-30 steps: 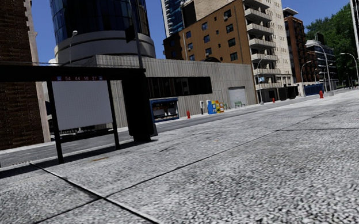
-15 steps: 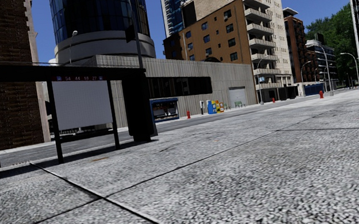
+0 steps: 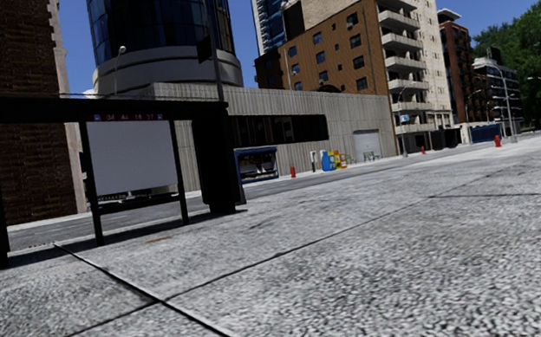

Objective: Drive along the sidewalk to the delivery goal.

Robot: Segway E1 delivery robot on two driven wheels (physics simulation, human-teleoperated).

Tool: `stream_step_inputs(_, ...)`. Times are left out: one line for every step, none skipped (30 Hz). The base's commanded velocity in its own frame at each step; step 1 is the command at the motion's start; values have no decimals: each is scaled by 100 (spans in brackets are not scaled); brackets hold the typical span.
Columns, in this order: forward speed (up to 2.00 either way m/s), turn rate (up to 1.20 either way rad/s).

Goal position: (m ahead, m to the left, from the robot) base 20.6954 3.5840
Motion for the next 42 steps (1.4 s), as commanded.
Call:
stream_step_inputs(200,59)
stream_step_inputs(200,60)
stream_step_inputs(200,60)
stream_step_inputs(200,60)
stream_step_inputs(200,60)
stream_step_inputs(200,60)
stream_step_inputs(200,60)
stream_step_inputs(200,60)
stream_step_inputs(200,60)
stream_step_inputs(200,60)
stream_step_inputs(200,60)
stream_step_inputs(200,60)
stream_step_inputs(200,60)
stream_step_inputs(200,60)
stream_step_inputs(200,60)
stream_step_inputs(200,60)
stream_step_inputs(200,60)
stream_step_inputs(200,60)
stream_step_inputs(200,60)
stream_step_inputs(200,60)
stream_step_inputs(200,60)
stream_step_inputs(200,60)
stream_step_inputs(200,60)
stream_step_inputs(200,60)
stream_step_inputs(200,60)
stream_step_inputs(200,60)
stream_step_inputs(200,60)
stream_step_inputs(200,60)
stream_step_inputs(200,60)
stream_step_inputs(200,60)
stream_step_inputs(200,60)
stream_step_inputs(200,60)
stream_step_inputs(200,60)
stream_step_inputs(200,60)
stream_step_inputs(200,60)
stream_step_inputs(200,60)
stream_step_inputs(200,60)
stream_step_inputs(200,60)
stream_step_inputs(200,60)
stream_step_inputs(200,66)
stream_step_inputs(200,69)
stream_step_inputs(200,69)
